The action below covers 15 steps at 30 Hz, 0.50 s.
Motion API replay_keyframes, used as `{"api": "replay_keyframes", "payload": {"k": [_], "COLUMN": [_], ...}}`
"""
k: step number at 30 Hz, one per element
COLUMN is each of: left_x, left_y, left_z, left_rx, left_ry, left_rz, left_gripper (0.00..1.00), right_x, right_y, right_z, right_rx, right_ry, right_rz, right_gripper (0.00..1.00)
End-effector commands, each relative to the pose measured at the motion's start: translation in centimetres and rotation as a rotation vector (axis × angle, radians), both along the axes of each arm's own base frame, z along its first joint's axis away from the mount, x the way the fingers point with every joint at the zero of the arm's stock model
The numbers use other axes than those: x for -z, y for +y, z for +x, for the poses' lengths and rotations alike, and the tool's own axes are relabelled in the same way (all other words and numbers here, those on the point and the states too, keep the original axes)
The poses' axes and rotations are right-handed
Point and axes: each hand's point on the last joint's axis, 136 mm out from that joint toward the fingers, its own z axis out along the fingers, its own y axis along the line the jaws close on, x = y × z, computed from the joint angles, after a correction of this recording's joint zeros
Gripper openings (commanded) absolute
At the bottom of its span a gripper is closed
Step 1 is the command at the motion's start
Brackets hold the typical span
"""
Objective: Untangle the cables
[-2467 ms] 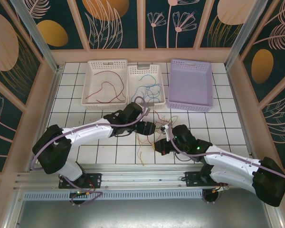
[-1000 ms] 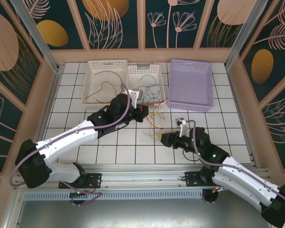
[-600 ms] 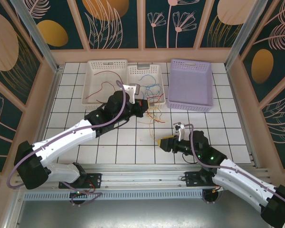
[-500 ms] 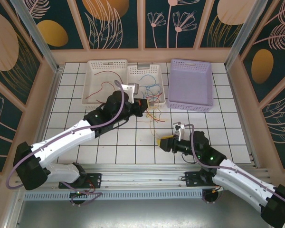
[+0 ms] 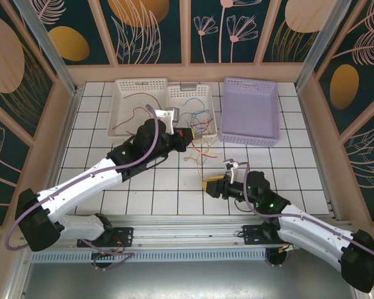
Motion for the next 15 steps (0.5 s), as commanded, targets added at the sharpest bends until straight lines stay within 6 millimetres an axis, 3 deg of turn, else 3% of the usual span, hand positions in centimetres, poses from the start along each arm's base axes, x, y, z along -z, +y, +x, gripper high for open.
{"api": "replay_keyframes", "payload": {"k": [1, 7, 15], "left_x": [-2.1, -1.8, -2.0], "left_y": [-0.3, -0.6, -0.5], "left_z": [-0.2, -0.2, -0.3], "left_rx": [0.009, 0.024, 0.029], "left_ry": [-0.03, -0.026, -0.033], "left_rz": [-0.047, -0.027, -0.022], "left_gripper": [0.0, 0.0, 0.0], "right_x": [-2.0, -2.6, -0.8], "right_y": [0.2, 1.5, 3.5], "right_z": [1.4, 1.5, 1.2], "right_rx": [0.053, 0.015, -0.04], "right_ry": [-0.097, -0.126, -0.094], "right_rz": [-0.002, -0.006, -0.049], "right_gripper": [0.59, 0.59, 0.58]}}
